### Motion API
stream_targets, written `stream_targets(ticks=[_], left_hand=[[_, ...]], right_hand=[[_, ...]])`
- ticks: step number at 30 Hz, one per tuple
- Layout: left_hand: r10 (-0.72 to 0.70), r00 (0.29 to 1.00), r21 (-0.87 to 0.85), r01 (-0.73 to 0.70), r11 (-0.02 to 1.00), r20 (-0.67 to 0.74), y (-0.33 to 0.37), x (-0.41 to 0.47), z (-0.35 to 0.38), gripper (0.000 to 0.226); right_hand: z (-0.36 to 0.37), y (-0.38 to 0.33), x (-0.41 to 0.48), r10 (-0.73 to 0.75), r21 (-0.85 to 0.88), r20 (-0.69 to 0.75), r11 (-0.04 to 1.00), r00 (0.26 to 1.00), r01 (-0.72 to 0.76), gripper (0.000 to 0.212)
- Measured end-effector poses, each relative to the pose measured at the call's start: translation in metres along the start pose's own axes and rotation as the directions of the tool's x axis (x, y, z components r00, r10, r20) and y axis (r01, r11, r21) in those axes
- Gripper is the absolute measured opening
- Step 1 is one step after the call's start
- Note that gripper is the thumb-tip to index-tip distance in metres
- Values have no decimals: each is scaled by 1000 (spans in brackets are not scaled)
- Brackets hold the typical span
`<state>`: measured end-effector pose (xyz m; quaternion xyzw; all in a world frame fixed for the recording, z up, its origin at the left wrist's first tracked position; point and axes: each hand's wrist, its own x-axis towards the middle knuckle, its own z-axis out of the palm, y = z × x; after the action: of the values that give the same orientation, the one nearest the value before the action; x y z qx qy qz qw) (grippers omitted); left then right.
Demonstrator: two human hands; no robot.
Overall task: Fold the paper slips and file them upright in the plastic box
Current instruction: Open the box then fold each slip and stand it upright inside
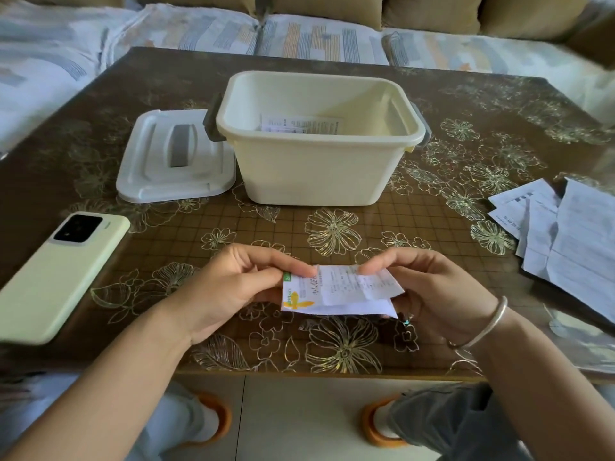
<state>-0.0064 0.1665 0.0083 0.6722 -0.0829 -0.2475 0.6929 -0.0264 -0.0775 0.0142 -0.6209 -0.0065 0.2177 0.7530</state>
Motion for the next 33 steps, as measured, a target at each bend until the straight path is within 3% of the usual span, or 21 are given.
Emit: stream_targets(ticks=[3,6,10,12,14,17,20,25,29,33], left_hand=[[-3,1000,56,4,998,-8,-2,2,1,52],[-13,1000,75,13,997,-3,-4,5,2,31],[14,997,230,3,973,-75,-6,7,9,26],[70,986,307,-20,951,-153,-10,10,14,13],[85,978,353,-13,935,-188,-14,13,16,14],[124,974,436,-28,900,-192,-16,15,18,17],[245,952,668,-62,741,-183,-15,11,24,18],[465,880,918,-105,382,-93,-18,3,33,20],[550,834,955,-116,271,-55,-31,3,30,23],[638,769,980,-141,142,18,-40,3,32,17]], right_hand=[[0,-2,0,18,-33,-17,999,1000,-19,42],[0,-4,-1,34,-87,-69,995,997,-40,49],[1,-2,0,41,-144,-147,988,988,-63,36],[2,1,2,7,-307,-153,950,988,-54,17],[1,6,4,-59,-504,-181,863,982,-41,6],[3,12,6,-126,-571,-254,820,959,-44,12],[6,17,6,-181,-654,-270,755,946,-42,23],[13,27,4,-455,-933,-176,359,873,-1,26],[16,37,3,-581,-997,-75,23,810,-76,33],[25,39,6,-614,-969,185,-242,767,40,44]])
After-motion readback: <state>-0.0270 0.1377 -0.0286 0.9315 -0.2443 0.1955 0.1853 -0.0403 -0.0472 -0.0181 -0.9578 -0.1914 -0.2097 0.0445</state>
